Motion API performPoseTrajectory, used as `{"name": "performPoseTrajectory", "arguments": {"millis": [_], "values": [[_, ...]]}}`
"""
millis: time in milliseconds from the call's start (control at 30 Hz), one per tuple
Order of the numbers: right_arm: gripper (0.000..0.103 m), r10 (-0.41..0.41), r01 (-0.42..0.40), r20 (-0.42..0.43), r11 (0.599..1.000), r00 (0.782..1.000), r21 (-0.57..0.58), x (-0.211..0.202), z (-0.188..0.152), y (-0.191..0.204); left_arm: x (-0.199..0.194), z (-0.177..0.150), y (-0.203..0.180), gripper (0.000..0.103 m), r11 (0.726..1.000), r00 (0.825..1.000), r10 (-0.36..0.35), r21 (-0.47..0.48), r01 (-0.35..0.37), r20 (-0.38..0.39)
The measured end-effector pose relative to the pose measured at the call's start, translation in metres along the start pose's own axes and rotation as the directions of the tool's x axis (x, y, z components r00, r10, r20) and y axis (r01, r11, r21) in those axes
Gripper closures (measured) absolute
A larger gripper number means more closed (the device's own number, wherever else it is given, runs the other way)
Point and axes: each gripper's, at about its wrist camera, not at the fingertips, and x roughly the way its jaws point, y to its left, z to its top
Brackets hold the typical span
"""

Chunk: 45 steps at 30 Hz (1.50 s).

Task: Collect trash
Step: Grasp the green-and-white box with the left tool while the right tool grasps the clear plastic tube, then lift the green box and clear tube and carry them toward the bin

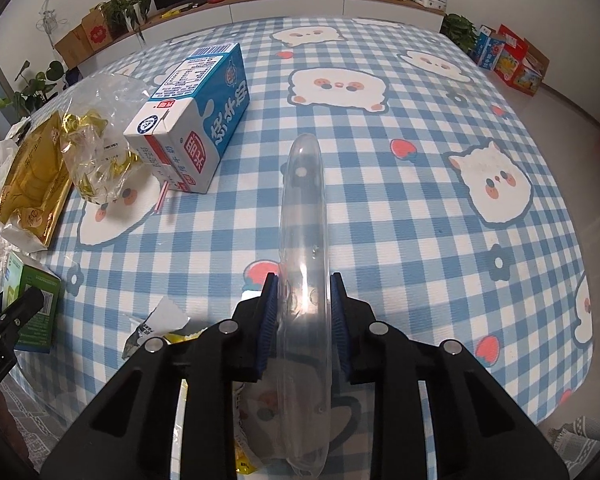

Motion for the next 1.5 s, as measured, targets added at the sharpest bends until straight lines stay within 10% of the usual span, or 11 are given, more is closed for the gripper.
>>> {"name": "performPoseTrajectory", "arguments": {"millis": [1500], "values": [[0.078, 0.003, -0.011, 0.128, 0.998, 0.992, 0.059, -0.113, -0.126, -0.013, -0.086, -0.099, -0.037, 0.052, 0.997, 0.990, -0.081, 0.012, 0.081, 0.115]]}}
